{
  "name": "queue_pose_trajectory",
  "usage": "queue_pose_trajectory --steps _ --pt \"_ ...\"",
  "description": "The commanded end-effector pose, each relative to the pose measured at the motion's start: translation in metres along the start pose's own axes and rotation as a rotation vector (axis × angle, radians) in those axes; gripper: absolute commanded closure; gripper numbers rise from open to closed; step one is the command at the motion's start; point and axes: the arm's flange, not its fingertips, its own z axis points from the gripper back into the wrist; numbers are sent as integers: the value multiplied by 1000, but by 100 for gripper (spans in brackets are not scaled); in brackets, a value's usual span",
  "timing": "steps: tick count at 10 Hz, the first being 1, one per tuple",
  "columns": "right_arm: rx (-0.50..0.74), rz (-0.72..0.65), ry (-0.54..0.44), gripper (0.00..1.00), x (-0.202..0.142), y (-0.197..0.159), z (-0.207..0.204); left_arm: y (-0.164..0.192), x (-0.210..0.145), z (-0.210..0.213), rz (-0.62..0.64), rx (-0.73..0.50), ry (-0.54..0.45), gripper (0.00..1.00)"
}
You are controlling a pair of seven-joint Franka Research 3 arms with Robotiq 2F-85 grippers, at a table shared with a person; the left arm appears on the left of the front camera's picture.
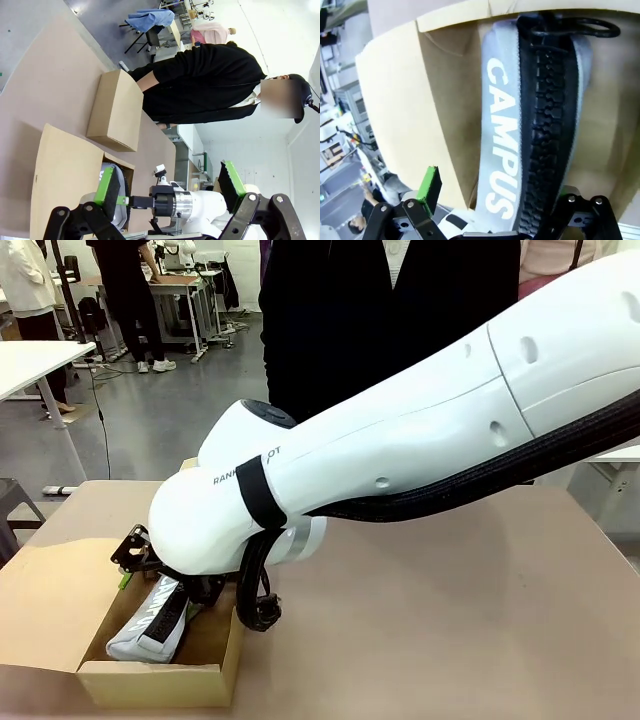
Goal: Place items inside the box.
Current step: Pick up a Pencil pouch or Stapler and place it inside the Mailer Box closest to the robot.
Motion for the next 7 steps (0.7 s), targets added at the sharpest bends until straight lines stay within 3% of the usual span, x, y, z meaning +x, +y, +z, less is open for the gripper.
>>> queue_pose_trajectory --steps 1,4,7 --pt "17 -8 -4 0 -10 -20 37 -1 0 0 -14 -23 -8 0" --pt "71 37 54 0 -38 -62 133 -1 0 0 -14 -23 -8 0" --pt "447 210 71 0 -76 -119 205 -1 0 0 -14 -23 -8 0"
